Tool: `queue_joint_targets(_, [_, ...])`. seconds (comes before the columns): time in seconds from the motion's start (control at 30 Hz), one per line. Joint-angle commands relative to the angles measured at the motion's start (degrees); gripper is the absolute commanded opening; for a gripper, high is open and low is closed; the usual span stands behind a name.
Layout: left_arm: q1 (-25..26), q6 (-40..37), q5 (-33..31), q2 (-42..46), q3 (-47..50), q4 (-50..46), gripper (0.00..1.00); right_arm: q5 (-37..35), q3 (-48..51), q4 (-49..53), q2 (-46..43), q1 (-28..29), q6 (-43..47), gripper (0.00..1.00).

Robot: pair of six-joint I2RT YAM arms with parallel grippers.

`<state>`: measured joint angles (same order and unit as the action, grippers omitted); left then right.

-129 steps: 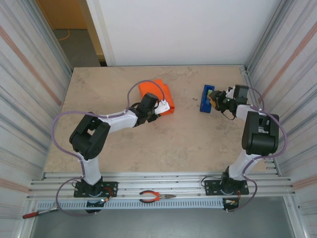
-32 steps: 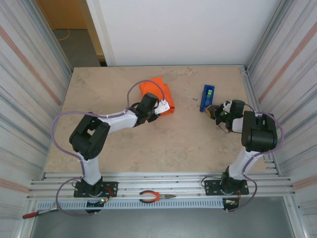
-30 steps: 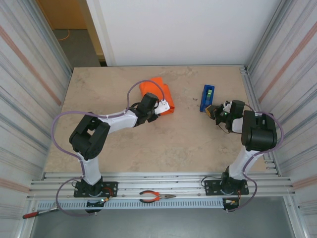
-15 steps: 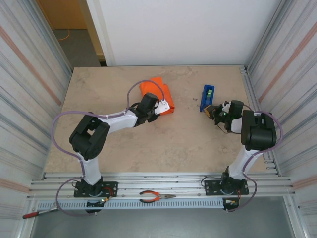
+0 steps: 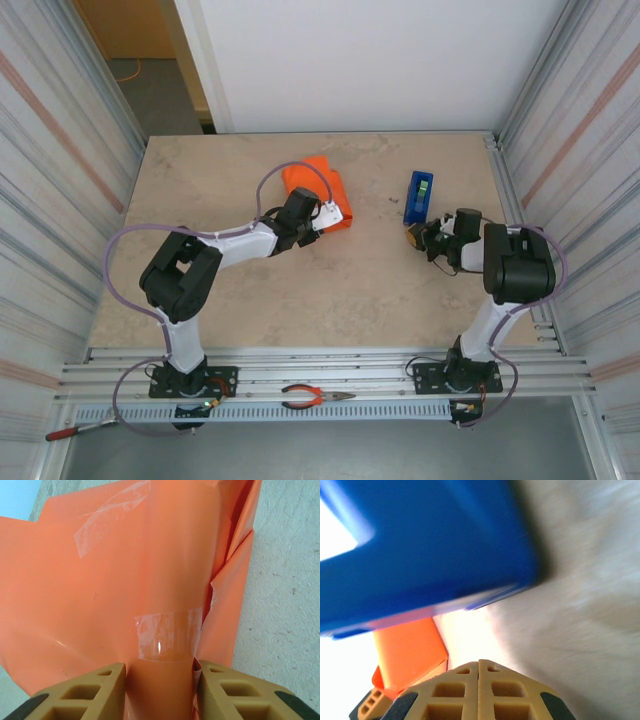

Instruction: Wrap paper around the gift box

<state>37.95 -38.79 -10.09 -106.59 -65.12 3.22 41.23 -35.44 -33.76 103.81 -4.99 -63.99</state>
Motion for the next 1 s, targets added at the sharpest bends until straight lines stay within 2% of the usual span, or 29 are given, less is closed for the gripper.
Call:
queue_joint_targets(0.0, [-0.37, 0.99, 1.0, -0.33, 1.75, -3.99, 0.39, 2.61, -0.58, -0.16, -4.46, 2.77, 4.35, 0.0])
queue_joint_targets(0.3, [-0.35, 0.91, 0.99, -0.3, 1.89, -4.01, 0.39, 3.68, -3.76, -1.83, -6.88, 14.46, 14.22, 0.0])
queue_joint_targets(0.73, [-0.38, 1.06, 0.92, -0.25, 2.23, -3.8, 0.38, 5.24, -3.41, -32.23, 7.43, 22.95, 8.62, 0.0])
queue_joint_targets(0.97, [-0.43, 1.12, 1.14, -0.29, 2.37, -3.66, 0.38, 2.95, -3.0, -40.96, 11.31, 25.96, 8.26, 0.0])
